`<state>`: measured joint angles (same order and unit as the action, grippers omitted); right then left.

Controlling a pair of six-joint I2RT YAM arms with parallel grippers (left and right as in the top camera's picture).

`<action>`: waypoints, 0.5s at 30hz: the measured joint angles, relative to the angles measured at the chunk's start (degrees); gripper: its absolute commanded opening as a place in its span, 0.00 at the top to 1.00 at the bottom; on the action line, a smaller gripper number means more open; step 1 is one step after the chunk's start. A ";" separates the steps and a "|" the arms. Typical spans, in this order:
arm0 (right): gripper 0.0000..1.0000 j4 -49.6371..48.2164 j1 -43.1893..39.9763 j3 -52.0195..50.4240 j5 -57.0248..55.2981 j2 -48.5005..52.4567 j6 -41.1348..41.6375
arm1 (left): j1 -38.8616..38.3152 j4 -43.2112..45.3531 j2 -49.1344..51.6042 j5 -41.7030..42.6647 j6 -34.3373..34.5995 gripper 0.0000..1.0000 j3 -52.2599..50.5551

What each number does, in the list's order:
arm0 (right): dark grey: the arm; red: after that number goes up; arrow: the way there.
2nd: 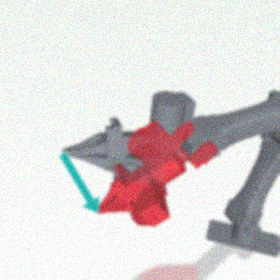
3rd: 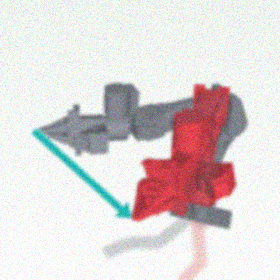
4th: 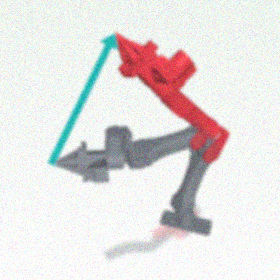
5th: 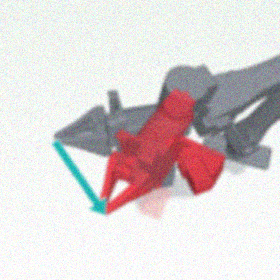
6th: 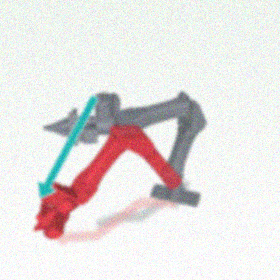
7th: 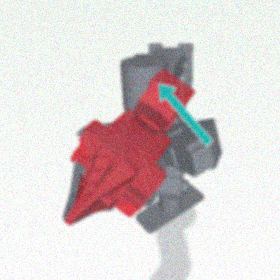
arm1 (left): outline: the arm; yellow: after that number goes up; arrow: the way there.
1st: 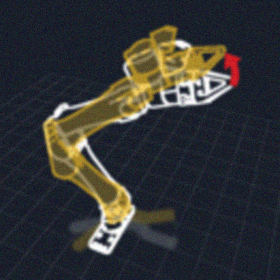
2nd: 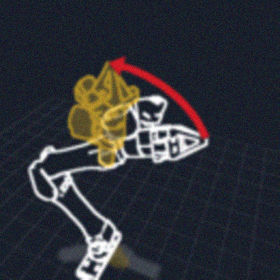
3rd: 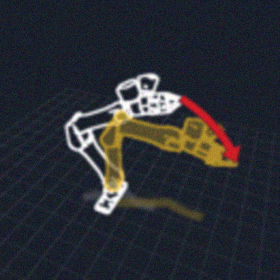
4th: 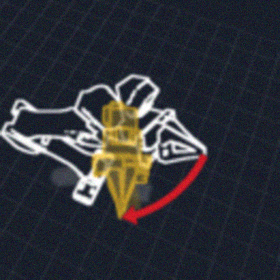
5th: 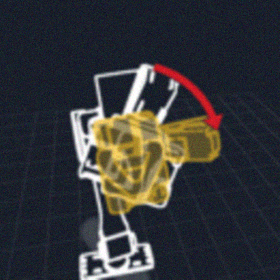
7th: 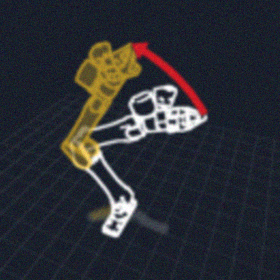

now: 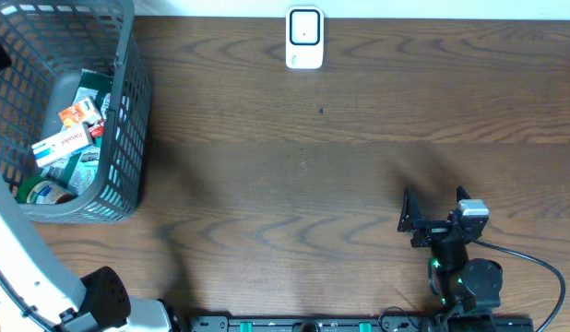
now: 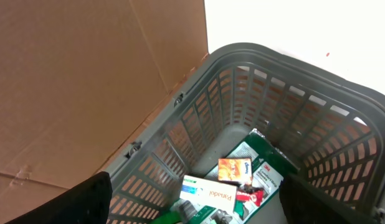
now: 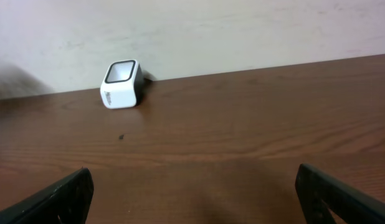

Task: Scan the item barcode
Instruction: 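Reach the left gripper up and down into the grey basket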

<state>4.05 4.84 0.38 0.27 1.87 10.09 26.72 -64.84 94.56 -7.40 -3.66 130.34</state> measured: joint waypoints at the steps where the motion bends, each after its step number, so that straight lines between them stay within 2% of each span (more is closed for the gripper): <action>1: 0.01 -0.02 0.00 0.00 0.00 0.00 0.00 | 0.07 0.33 0.33 0.00 -0.66 0.13 0.15; 4: 0.01 0.00 0.00 0.00 0.00 0.00 0.02 | 0.57 0.50 3.34 0.17 -2.45 0.13 0.87; 12: 0.01 0.00 0.00 0.00 0.00 0.00 0.00 | 1.14 -3.10 21.03 0.66 -6.38 0.13 0.98; 15: 0.01 -0.02 0.00 0.00 0.00 0.00 0.02 | 1.14 -4.15 25.09 1.60 -11.30 0.07 0.85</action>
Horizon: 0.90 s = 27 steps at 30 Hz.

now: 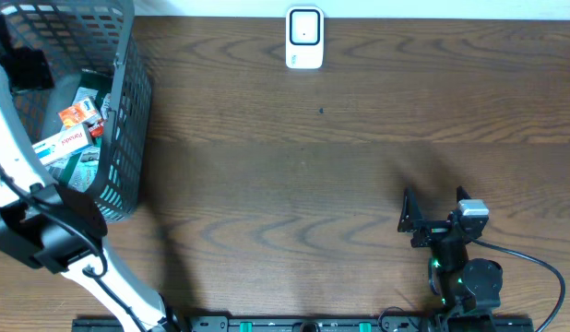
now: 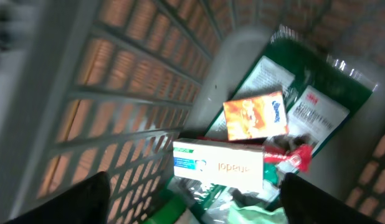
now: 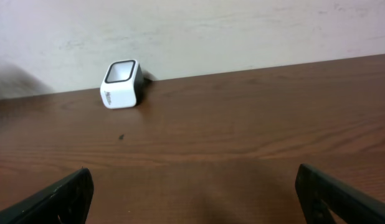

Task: Scan the item barcode
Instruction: 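Reach the left gripper up and down into the grey basket, then grasp the white Panadol box in the basket with the left gripper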

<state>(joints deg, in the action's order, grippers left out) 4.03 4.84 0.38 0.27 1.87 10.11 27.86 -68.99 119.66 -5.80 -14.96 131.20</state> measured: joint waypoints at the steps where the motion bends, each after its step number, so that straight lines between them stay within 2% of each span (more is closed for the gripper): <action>1: 0.01 0.02 0.00 0.00 0.00 0.00 -0.02 | 0.00 -0.04 0.81 0.28 -1.57 0.07 0.00; 4: 0.01 0.02 0.00 0.00 0.00 0.00 -0.02 | 0.07 -0.26 3.34 0.81 -6.23 0.07 0.00; 17: 0.01 0.02 0.00 0.00 0.00 0.00 -0.02 | 0.55 -5.97 14.01 1.20 -16.96 0.05 -0.02; 27: 0.01 0.02 -0.02 0.00 0.00 0.00 -0.02 | 2.16 -7.72 15.58 1.68 -20.72 0.03 -0.50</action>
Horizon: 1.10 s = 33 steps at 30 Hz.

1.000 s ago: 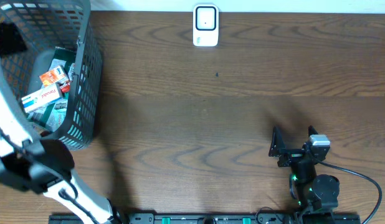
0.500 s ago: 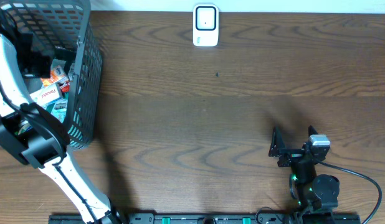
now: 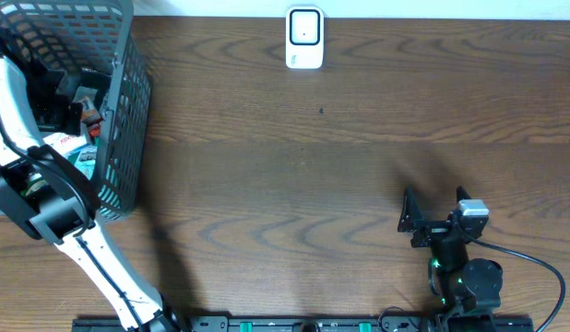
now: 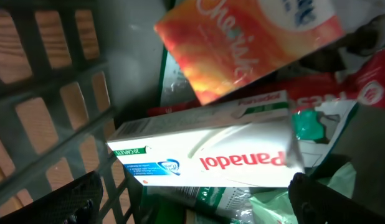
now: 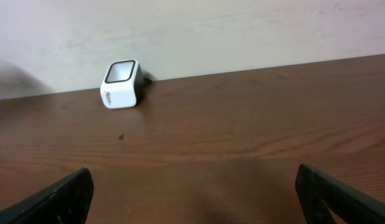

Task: Scan the item barcode
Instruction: 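Grasp the white Panadol box in the basket with the left gripper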

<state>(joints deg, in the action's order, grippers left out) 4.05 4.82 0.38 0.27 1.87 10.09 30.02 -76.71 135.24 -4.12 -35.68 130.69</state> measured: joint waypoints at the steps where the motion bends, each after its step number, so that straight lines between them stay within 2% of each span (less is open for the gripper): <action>1: 0.01 0.00 0.02 0.00 0.00 0.00 0.00 | 0.26 0.00 0.00 0.20 -0.20 0.03 -0.24; 7: 0.01 0.00 0.02 0.00 0.00 0.00 0.00 | 2.34 0.31 0.31 3.15 -1.62 0.03 -3.04; 15: 0.01 0.00 0.02 0.00 0.00 0.00 0.00 | 2.32 5.44 0.42 4.44 -2.10 0.04 -6.97; 18: 0.01 0.00 0.02 0.00 0.00 0.00 0.00 | 2.14 5.86 0.39 4.44 -2.14 0.10 -7.34; 20: 0.01 -0.02 0.02 0.00 0.00 0.00 0.00 | 2.05 5.81 0.39 4.48 -2.29 0.10 -7.37; 21: 0.01 0.00 0.02 0.00 0.00 0.00 0.00 | 2.01 5.75 0.39 4.61 -2.32 0.15 -7.37; 23: 0.01 0.00 0.02 0.00 0.00 0.00 0.00 | 1.95 5.66 0.39 4.74 -2.27 0.16 -7.37; 25: 0.01 0.00 0.02 0.00 0.00 0.00 0.00 | 1.44 6.25 0.13 4.39 -2.29 0.04 -7.41; 28: 0.01 0.00 0.02 0.00 0.00 0.00 0.00 | 0.66 10.38 -0.35 3.91 -2.95 0.02 -7.52; 33: 0.01 -0.02 0.02 0.00 0.00 0.00 0.00 | -0.52 10.03 -0.50 6.29 -4.17 0.02 -7.52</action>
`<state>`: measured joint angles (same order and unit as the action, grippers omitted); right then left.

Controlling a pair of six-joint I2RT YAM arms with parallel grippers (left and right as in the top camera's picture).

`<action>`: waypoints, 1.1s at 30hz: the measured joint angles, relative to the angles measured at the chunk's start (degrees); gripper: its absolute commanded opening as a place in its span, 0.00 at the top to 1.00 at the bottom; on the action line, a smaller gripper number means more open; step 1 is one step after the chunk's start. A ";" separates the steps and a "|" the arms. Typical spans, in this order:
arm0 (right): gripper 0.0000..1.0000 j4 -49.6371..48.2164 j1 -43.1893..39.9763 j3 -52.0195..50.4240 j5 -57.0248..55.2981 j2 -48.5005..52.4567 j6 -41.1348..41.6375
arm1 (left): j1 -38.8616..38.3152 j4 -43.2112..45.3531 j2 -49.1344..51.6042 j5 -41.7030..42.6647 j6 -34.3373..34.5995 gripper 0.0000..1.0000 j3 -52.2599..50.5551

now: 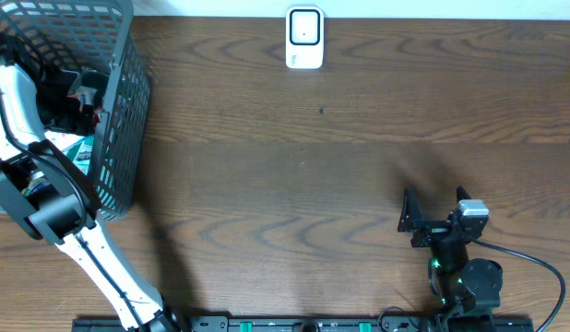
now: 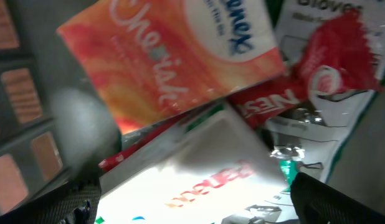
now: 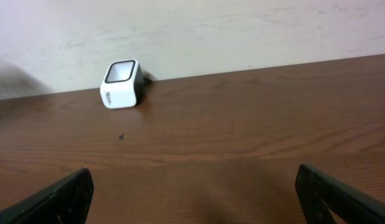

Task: Scan the item barcode
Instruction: 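Grasp the white Panadol box in the basket with the left gripper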

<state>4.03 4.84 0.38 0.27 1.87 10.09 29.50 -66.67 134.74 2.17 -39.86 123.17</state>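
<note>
My left gripper (image 2: 199, 208) is down inside the grey basket (image 1: 120, 111), open, with its fingers on either side of a white Panadol box (image 2: 199, 177) that glares bright close under the camera. Overlapping the box lie an orange tissue pack (image 2: 171, 56) and a red wrapper (image 2: 323, 65). In the overhead view the left gripper (image 1: 71, 100) hides most of these items. The white barcode scanner (image 1: 304, 38) stands at the table's far edge, also in the right wrist view (image 3: 121, 84). My right gripper (image 3: 195, 199) rests open near the front right, holding nothing.
A green and white glove packet (image 2: 351, 106) lies under the other items in the basket. The basket walls stand close around the left gripper. Brown wooden table (image 1: 313, 175) stretches between the basket and the right arm (image 1: 451, 235).
My left gripper has moved closer to the Panadol box, which now fills the space between its open fingers. The orange pack sits higher in its view. The right arm has not moved.
My left gripper was first above the basket's far side, looking down at the items. Then it was lower over the basket, then close above the Panadol box, and now nearer still with fingers either side. The right arm stayed put throughout.
</note>
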 measured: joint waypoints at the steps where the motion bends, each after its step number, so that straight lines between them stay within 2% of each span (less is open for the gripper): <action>1: 0.01 0.02 0.00 0.00 0.00 0.00 0.00 | 0.00 0.00 0.00 0.83 -0.52 0.02 0.00; 10: 0.01 0.02 0.00 0.00 0.00 0.00 0.00 | 0.02 -1.22 0.00 3.72 -2.38 0.02 -0.59; 15: 0.01 0.02 0.00 0.00 0.00 0.00 0.00 | 0.02 -2.21 0.00 1.97 -2.60 0.02 -1.05; 24: 0.01 0.02 0.00 0.00 0.00 0.00 0.00 | 0.83 1.14 -0.07 0.46 -2.62 0.02 -3.54; 29: 0.01 0.02 0.00 0.00 0.00 0.00 0.00 | 0.87 2.64 -0.09 -0.55 -2.64 0.10 -6.86; 33: 0.01 0.02 -0.02 0.00 0.00 0.00 0.02 | 0.87 3.08 -0.24 -1.03 -2.82 0.20 -6.91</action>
<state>4.05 4.82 0.38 0.27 1.87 10.11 30.37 -63.59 134.50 1.15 -42.68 116.27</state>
